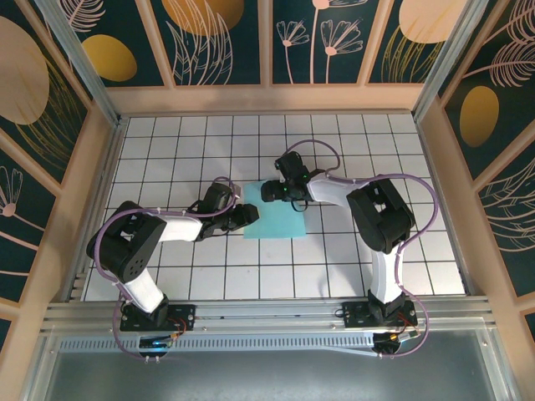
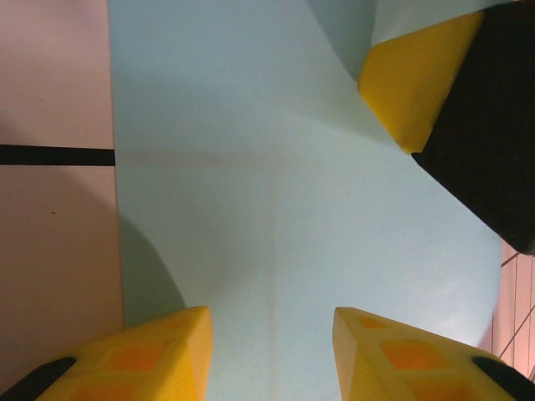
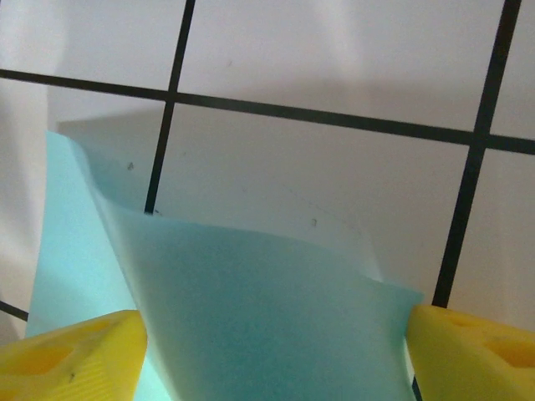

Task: Fold a paper plane with a square sheet of paper (fold left side to right side)
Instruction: Pick up the square sheet of paper from the center of the table.

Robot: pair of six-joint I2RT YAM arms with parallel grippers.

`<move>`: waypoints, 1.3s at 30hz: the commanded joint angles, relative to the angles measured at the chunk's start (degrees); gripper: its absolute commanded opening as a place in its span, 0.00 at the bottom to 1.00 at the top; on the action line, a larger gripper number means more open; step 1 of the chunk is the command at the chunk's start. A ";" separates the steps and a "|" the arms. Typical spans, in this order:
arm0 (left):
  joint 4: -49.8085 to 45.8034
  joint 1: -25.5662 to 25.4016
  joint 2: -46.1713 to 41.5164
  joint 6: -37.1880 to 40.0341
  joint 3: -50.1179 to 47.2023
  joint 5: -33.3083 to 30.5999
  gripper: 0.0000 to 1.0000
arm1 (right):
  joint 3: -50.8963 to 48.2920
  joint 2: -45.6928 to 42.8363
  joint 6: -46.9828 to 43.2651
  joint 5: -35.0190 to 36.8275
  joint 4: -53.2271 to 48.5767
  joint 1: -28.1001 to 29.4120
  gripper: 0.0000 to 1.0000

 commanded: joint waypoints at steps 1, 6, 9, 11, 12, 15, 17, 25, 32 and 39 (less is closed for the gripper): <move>1.97 -0.46 2.38 -0.76 0.69 -0.58 0.43 | 0.23 -1.42 -0.44 -0.81 -3.66 0.49 0.74; 1.99 -0.51 1.33 -0.67 0.81 -1.24 0.45 | 0.20 -1.19 -0.62 -1.86 -3.47 0.53 0.57; 0.91 -0.46 0.86 -0.05 1.21 -2.46 0.49 | 0.07 -1.34 -0.58 -2.29 -3.42 0.33 0.49; -0.26 -0.49 -1.95 0.63 1.49 -3.65 0.52 | -0.10 -1.56 -0.74 -2.71 -3.24 0.14 0.46; -1.20 -0.51 -2.90 1.15 1.74 -4.59 0.54 | -0.32 -1.70 -0.67 -3.05 -3.05 -0.03 0.45; -3.51 -0.51 -5.94 2.50 2.09 -7.22 0.60 | -1.13 -2.55 -0.61 -4.57 -2.10 -0.49 0.43; -5.56 -0.42 -8.22 3.77 2.43 -9.21 0.65 | -1.84 -3.27 -0.50 -6.52 -1.13 -1.11 0.41; -8.21 3.59 -16.12 7.23 1.44 -8.69 0.81 | -5.24 -8.84 -0.76 -15.99 3.61 -4.47 0.38; -3.72 10.03 -24.13 8.49 -2.29 -0.10 0.91 | -9.87 -16.69 0.83 -30.52 10.48 -12.68 0.35; -0.08 10.65 -30.06 8.41 -2.74 5.80 0.97 | -11.68 -23.68 4.42 -41.65 16.45 -17.49 0.33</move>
